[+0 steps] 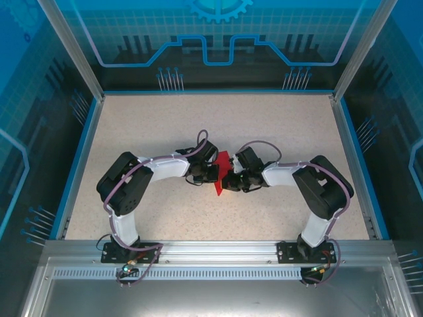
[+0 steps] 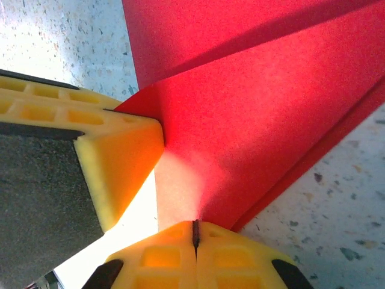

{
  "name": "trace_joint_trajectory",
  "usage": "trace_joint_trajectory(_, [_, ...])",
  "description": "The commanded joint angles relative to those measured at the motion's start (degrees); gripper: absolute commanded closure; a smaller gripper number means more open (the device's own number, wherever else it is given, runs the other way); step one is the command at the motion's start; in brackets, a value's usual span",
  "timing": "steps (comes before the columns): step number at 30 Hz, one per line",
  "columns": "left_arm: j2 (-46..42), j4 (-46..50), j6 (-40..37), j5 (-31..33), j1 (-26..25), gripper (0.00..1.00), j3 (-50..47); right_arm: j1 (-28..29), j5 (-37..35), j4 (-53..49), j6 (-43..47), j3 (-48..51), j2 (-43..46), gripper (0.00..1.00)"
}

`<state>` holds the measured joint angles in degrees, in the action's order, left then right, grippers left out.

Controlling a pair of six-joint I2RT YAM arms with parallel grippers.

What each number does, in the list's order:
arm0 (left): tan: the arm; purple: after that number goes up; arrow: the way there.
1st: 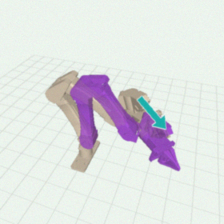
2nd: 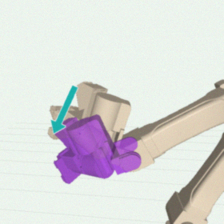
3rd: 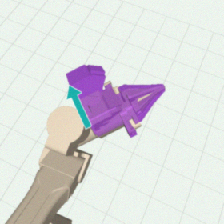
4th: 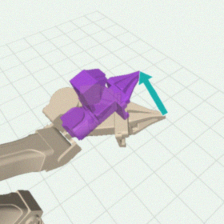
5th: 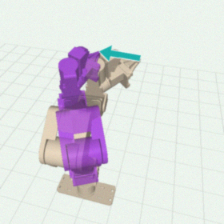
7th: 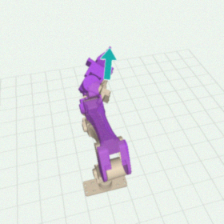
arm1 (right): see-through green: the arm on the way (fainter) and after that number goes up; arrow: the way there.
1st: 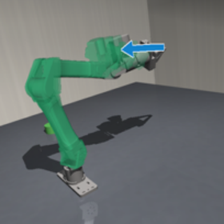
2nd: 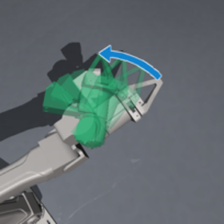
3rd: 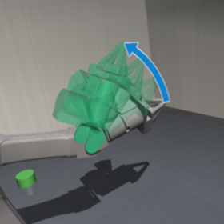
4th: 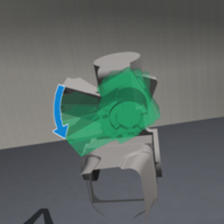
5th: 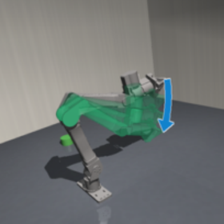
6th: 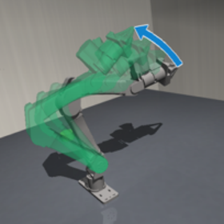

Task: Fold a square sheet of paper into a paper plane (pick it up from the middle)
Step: Third fold the triangle at the center of the table.

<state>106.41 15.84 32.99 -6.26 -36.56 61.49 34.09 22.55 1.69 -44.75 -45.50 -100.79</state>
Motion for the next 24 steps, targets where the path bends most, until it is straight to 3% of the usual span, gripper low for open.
trace_joint_trajectory(1, [1.8,3.8,-0.5,1.0,0.0,1.00,0.0,-0.9,-1.4,-3.5,0.8,-1.3,1.2,0.95])
trace_joint_trajectory(7, [1.6,4.0,-0.6,0.8,0.0,1.00,0.7,-1.9,-2.0,-5.0,1.4,-3.3,4.8,0.94])
trace_joint_trajectory(16, [2.0,4.0,-0.6,0.5,0.1,1.00,0.8,-4.0,0.3,-4.2,2.6,-4.5,-0.5,0.95])
trace_joint_trajectory(24, [1.6,4.6,-0.9,0.7,0.0,1.00,1.2,-4.7,-2.0,-5.4,2.6,-5.8,-3.9,0.95])
